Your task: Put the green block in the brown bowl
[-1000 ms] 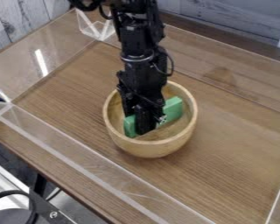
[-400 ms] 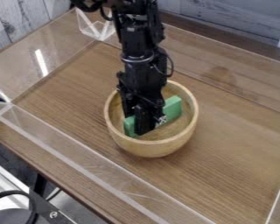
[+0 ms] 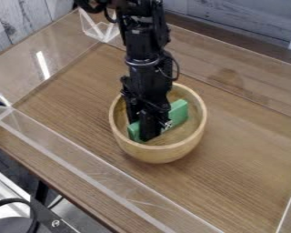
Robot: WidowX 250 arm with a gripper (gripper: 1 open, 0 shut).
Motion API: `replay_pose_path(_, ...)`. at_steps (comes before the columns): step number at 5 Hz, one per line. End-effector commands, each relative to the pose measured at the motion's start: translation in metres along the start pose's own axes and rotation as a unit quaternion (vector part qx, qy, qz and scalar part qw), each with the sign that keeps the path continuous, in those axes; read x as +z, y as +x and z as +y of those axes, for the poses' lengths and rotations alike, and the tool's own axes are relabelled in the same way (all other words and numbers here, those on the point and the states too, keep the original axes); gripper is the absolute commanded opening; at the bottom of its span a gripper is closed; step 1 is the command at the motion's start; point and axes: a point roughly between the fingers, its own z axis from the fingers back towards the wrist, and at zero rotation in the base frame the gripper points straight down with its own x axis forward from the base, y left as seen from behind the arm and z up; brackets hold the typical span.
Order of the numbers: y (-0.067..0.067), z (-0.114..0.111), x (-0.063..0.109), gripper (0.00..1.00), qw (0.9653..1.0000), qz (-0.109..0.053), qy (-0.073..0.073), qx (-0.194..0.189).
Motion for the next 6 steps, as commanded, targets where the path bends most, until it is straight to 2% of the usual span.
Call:
replay_pose_path(1,0.012,0.005,0.011,0.0,0.9997,-0.021,0.015,-0.002)
replay_pose_path(6,0.019,0.002,0.001,0.0,0.9998,-0.006,0.016,-0.006)
